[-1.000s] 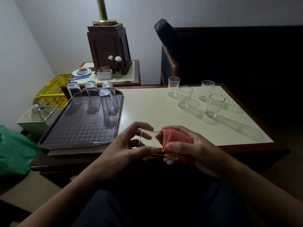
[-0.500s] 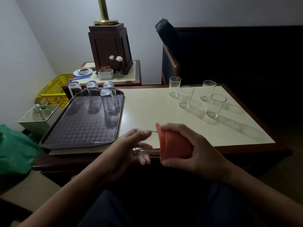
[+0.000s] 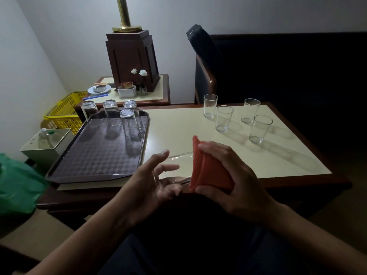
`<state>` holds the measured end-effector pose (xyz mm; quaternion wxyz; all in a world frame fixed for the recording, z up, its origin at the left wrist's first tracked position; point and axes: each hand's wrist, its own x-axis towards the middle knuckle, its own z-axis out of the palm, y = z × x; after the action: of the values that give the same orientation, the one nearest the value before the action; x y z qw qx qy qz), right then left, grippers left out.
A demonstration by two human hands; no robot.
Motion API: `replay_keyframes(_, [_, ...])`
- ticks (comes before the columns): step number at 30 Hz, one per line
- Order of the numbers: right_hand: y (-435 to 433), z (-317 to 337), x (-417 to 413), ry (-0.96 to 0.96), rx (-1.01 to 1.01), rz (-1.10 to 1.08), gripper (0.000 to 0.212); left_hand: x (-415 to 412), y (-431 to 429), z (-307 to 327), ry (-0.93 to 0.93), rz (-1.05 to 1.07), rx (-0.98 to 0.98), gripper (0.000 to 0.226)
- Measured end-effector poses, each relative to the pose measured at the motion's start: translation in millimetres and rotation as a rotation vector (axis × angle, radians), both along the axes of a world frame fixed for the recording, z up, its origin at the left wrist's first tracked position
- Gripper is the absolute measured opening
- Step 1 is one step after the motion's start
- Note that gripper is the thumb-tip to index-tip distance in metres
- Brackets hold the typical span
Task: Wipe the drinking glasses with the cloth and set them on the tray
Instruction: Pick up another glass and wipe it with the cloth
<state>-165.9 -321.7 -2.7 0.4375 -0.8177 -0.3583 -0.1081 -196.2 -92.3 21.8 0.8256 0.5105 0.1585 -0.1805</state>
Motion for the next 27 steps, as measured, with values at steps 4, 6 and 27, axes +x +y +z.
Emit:
replay_keyframes(4, [21, 0, -2, 0.844, 0.622, 0.099, 0.062, -4, -10, -7, -0.034, -0.030, -0.120, 0.059])
replay_keyframes(6, [17, 3, 5, 1.223, 0.785, 0.115, 0.072, -4, -14, -15, -0.180, -0.037, -0.040, 0.052])
replay_keyframes(27, [-4, -4, 23, 1.612, 0.501, 0.258, 0.071, -5, -7, -24, -0.805, -0.081, 0.626, 0.068])
